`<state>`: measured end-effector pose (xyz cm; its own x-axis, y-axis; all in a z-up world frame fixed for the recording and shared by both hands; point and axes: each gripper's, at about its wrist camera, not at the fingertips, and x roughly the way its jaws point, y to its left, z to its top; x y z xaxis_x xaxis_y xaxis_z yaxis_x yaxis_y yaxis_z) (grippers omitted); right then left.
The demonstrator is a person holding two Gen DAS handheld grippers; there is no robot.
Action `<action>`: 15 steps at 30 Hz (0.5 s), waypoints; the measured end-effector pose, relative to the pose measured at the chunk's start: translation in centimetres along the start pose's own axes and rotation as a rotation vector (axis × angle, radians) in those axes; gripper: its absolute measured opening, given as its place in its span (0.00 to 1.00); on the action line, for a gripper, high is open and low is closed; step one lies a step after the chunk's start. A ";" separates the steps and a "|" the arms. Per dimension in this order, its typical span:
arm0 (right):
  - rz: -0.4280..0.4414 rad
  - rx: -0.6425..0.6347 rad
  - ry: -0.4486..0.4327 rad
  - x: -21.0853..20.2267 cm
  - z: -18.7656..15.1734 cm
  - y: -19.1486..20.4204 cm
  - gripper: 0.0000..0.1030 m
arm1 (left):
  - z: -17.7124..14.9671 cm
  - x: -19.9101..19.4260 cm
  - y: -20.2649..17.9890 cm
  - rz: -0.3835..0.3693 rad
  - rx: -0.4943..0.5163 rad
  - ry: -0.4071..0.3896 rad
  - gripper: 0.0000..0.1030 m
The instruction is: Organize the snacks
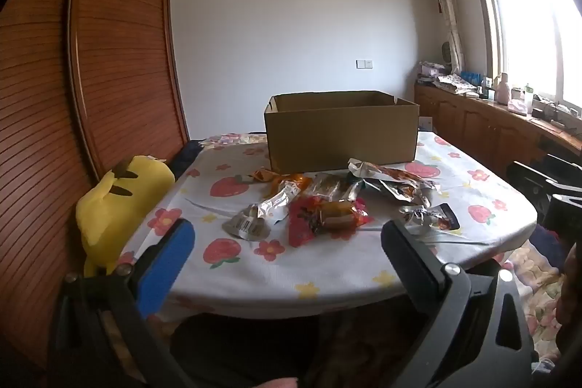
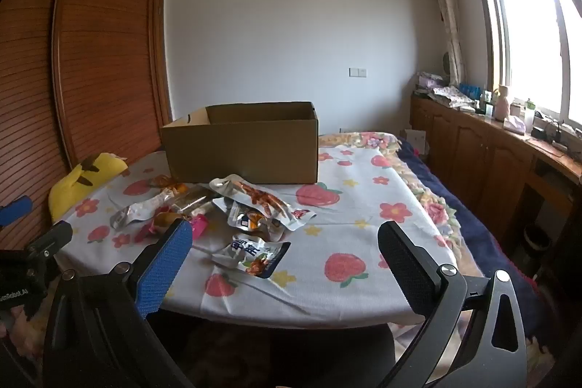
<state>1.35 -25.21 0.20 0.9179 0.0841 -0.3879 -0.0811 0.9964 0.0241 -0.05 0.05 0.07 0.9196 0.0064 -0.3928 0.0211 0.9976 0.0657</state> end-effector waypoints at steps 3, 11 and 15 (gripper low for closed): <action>0.003 0.006 0.003 0.0 0.0 -0.1 1.00 | 0.1 0.0 -0.2 0.002 0.012 0.006 1.00; 0.002 0.004 0.001 0.0 0.0 0.1 1.00 | 0.5 -0.2 0.8 0.004 -0.007 -0.001 1.00; 0.004 0.005 -0.001 -0.1 0.1 0.3 1.00 | 0.6 -0.1 0.8 0.009 -0.014 -0.004 1.00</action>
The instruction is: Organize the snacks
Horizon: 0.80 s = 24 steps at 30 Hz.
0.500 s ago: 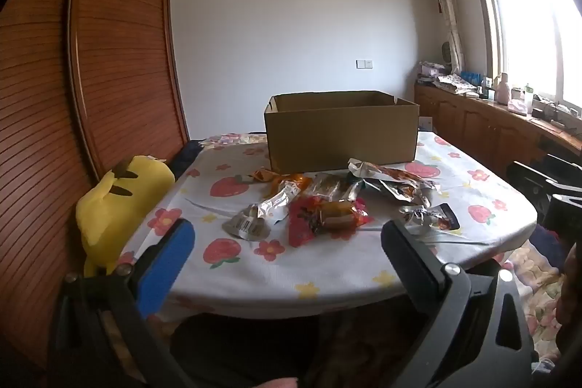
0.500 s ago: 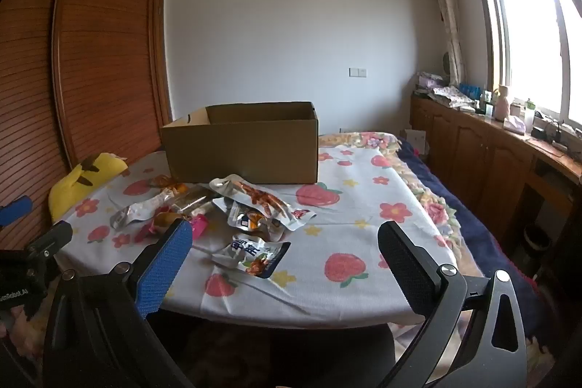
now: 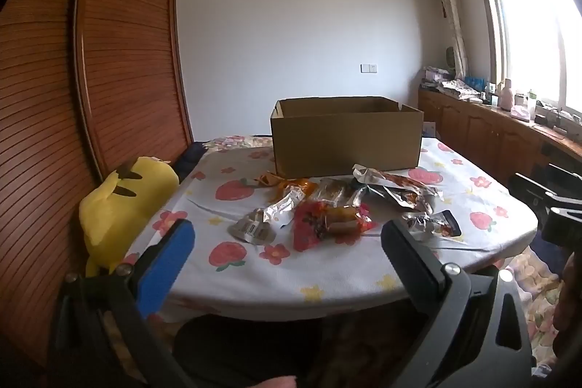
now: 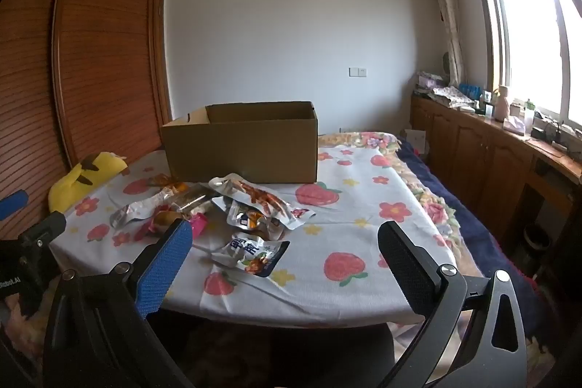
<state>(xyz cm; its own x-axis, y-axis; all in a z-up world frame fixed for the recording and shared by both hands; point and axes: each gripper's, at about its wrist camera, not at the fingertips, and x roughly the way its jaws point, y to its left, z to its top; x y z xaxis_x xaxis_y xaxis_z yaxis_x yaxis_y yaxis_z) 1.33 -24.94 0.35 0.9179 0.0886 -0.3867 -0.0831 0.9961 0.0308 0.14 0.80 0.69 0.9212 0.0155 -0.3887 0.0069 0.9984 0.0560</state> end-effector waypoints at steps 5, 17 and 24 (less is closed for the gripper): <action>-0.002 -0.001 -0.001 0.1 -0.2 -0.3 1.00 | 0.1 -0.1 -0.1 0.003 -0.002 -0.008 1.00; -0.002 -0.003 -0.002 0.0 -0.2 -0.2 1.00 | 0.3 -0.5 0.2 0.005 -0.011 -0.020 1.00; -0.001 -0.004 -0.002 0.0 -0.1 -0.2 1.00 | 0.3 -0.5 0.2 0.006 -0.011 -0.022 1.00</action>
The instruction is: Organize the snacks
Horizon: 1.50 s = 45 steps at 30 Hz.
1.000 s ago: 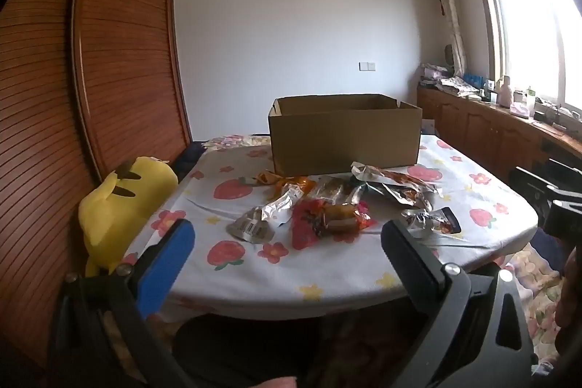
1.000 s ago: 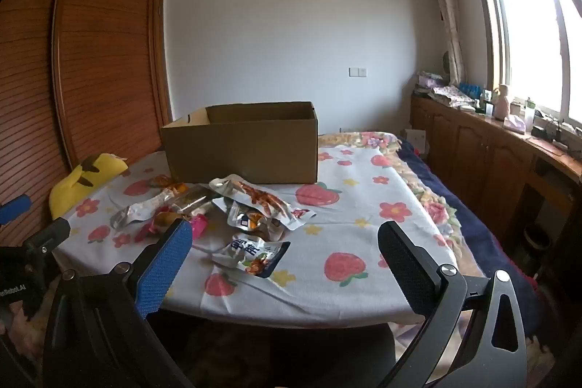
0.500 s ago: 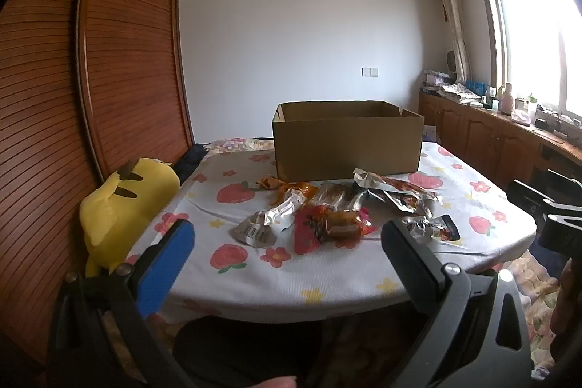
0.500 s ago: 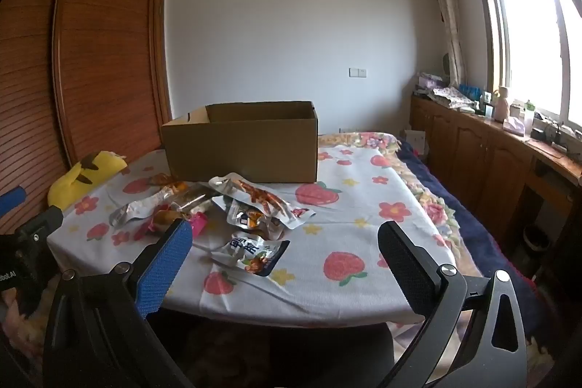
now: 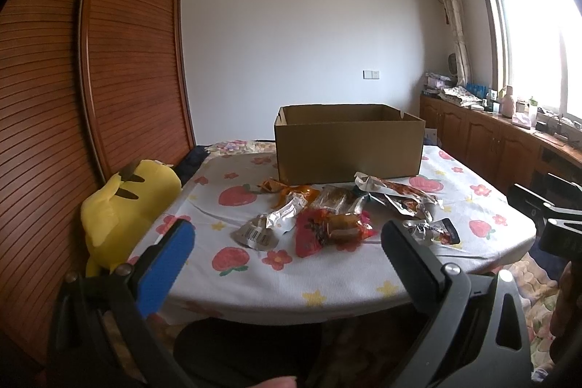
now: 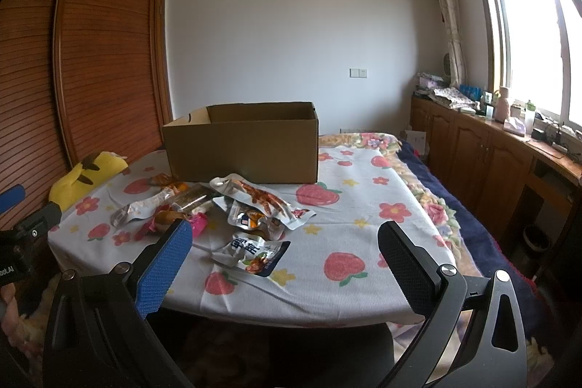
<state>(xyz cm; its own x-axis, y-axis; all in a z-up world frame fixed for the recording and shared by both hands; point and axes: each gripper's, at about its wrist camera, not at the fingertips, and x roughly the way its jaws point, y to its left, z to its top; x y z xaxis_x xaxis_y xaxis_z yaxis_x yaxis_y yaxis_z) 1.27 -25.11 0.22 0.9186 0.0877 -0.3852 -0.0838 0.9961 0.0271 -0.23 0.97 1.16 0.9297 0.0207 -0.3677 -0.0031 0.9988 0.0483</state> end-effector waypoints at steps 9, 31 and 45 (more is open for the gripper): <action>0.000 -0.002 -0.002 0.0 0.0 -0.1 1.00 | 0.3 0.0 0.0 0.001 0.000 -0.005 1.00; -0.001 -0.003 -0.004 -0.3 0.2 0.1 1.00 | 0.4 0.0 -0.1 0.002 0.000 -0.006 1.00; -0.001 -0.004 -0.006 -0.3 0.3 0.2 1.00 | 0.3 0.0 -0.1 0.002 0.001 -0.008 1.00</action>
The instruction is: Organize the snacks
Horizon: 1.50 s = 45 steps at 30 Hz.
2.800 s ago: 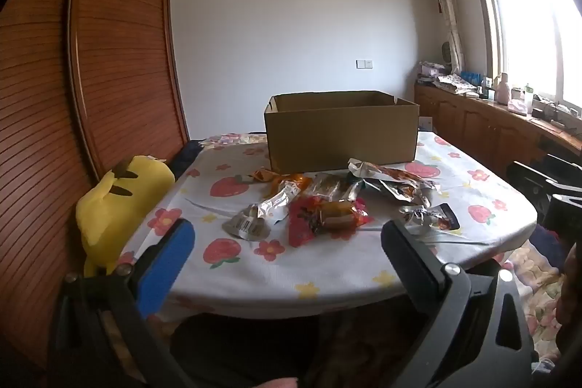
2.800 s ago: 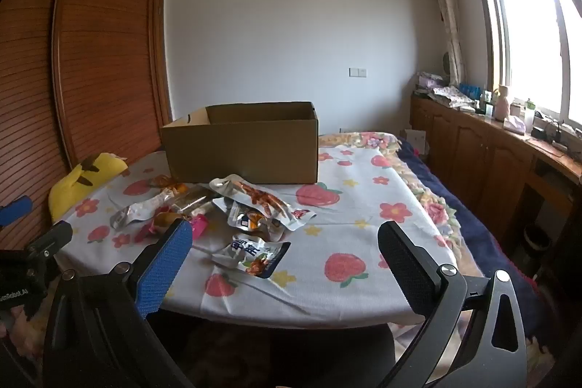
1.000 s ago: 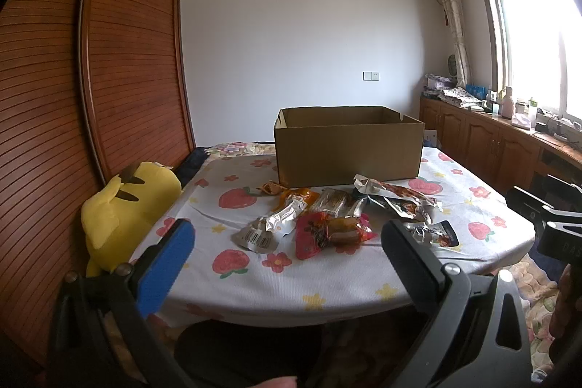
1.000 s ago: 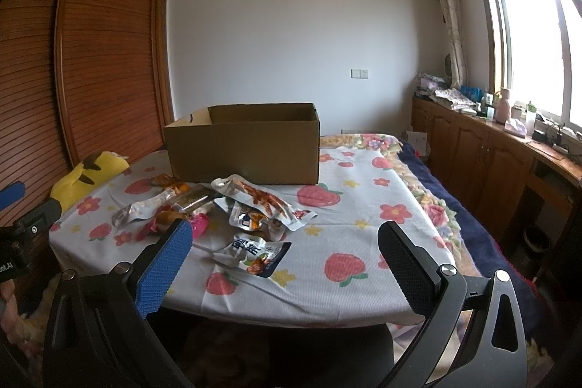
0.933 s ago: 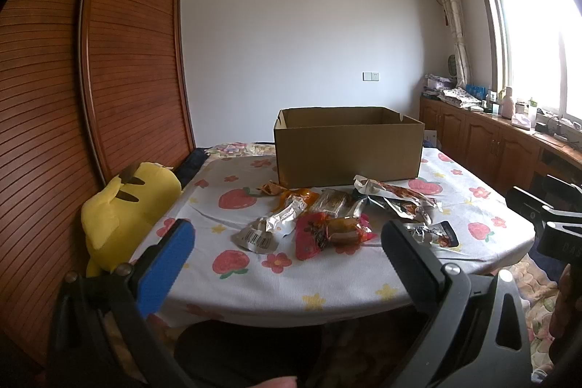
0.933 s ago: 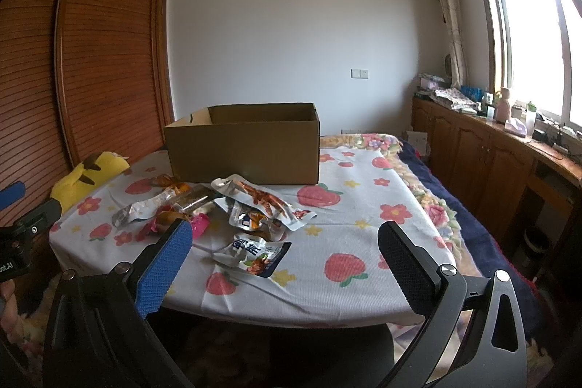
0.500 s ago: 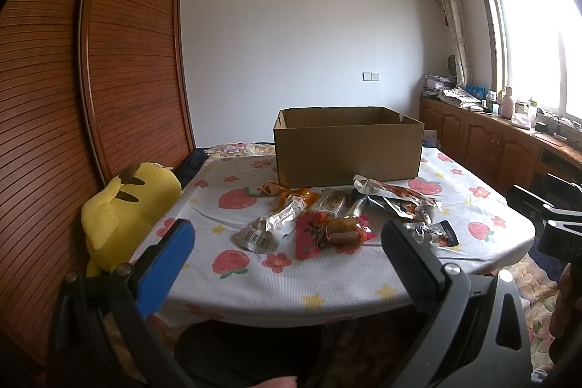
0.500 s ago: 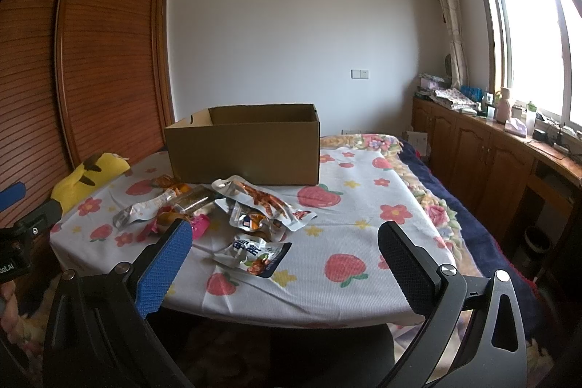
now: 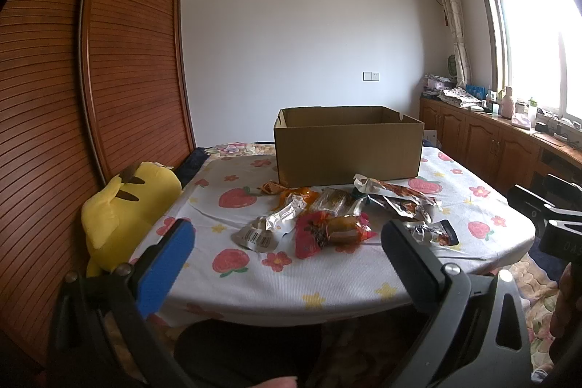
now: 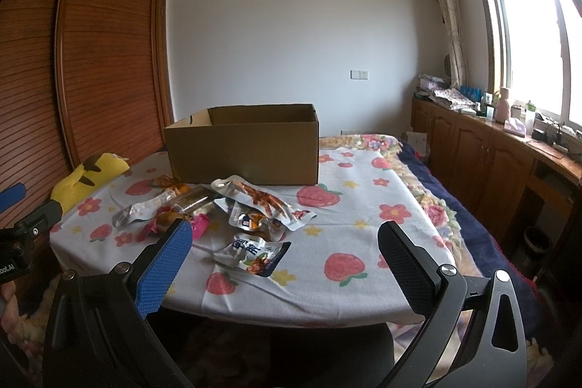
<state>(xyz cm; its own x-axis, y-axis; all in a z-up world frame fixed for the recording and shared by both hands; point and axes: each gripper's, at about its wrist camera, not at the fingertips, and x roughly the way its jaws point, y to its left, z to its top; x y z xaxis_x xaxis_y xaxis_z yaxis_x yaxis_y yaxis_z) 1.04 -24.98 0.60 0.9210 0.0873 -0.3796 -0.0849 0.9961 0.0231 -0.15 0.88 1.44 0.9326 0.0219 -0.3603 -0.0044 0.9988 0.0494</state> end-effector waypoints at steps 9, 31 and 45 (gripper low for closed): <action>0.000 0.000 -0.001 0.0 0.0 0.0 1.00 | 0.0 0.1 0.0 -0.001 0.000 0.000 1.00; 0.056 -0.022 0.082 3.3 -1.1 0.1 1.00 | -1.2 4.8 -0.6 -0.067 0.002 0.141 1.00; 0.255 -0.058 0.231 10.0 -0.7 -0.7 0.96 | -1.0 10.6 -0.2 -0.114 0.014 0.260 1.00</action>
<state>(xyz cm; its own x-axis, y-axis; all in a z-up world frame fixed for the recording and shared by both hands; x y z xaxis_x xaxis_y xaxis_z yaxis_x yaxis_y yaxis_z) 10.02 -24.86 -3.85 0.7577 0.3221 -0.5675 -0.3292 0.9396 0.0937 9.37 0.96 -3.28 0.8030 -0.0780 -0.5908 0.1018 0.9948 0.0069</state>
